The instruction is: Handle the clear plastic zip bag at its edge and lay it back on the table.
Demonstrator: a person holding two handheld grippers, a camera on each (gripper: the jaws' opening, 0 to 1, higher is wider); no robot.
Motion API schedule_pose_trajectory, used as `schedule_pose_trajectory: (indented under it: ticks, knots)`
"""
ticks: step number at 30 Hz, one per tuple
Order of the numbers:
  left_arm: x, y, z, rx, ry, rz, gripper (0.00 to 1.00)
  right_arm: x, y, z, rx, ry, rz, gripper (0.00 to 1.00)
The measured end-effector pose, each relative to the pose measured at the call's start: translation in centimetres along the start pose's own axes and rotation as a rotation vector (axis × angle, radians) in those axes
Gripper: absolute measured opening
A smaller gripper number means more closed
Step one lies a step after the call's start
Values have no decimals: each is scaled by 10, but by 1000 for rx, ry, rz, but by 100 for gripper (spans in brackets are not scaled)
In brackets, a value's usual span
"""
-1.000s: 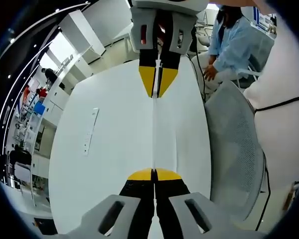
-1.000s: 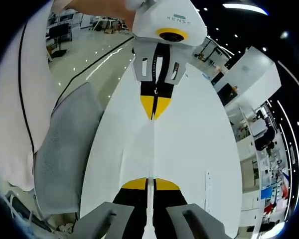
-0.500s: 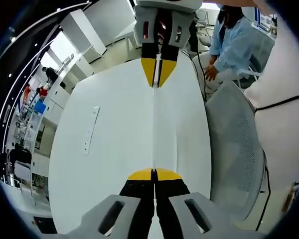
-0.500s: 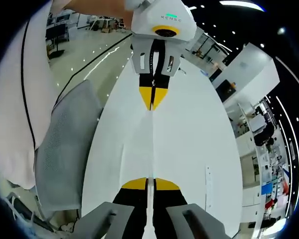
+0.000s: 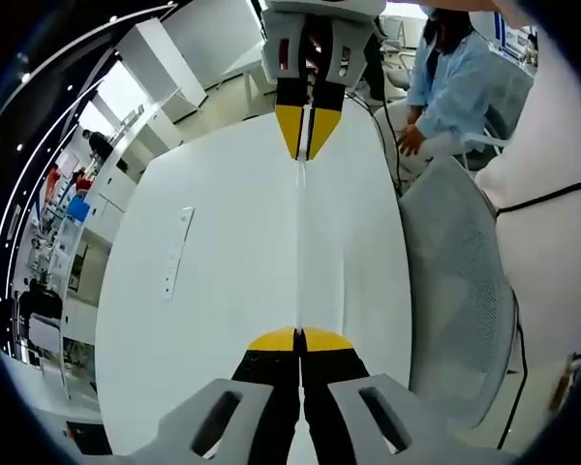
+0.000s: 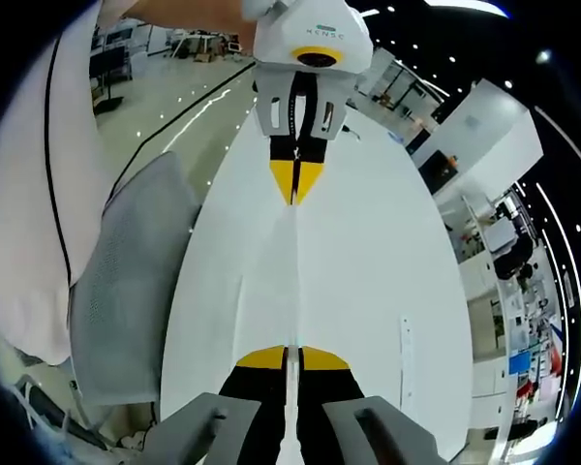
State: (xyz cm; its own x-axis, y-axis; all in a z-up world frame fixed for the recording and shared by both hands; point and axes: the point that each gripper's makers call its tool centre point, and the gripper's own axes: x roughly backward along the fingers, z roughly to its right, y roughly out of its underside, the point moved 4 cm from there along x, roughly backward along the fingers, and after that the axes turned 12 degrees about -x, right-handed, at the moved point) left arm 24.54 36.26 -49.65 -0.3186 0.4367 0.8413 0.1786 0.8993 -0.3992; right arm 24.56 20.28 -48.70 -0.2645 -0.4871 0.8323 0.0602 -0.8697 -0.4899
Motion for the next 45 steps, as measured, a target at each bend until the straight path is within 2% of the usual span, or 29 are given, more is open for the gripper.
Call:
schedule_pose_trajectory:
  ticks: [20, 37, 45]
  knots:
    - [-1, 2, -1, 2, -12, -2, 0, 3, 3, 0, -7, 2, -6, 0]
    - [0, -1, -2, -4, -32, -5, 0, 2, 4, -2, -62, -10, -5, 0]
    - [-2, -8, 0, -14, -32, 11, 0, 1, -4, -3, -82, -20, 25, 0]
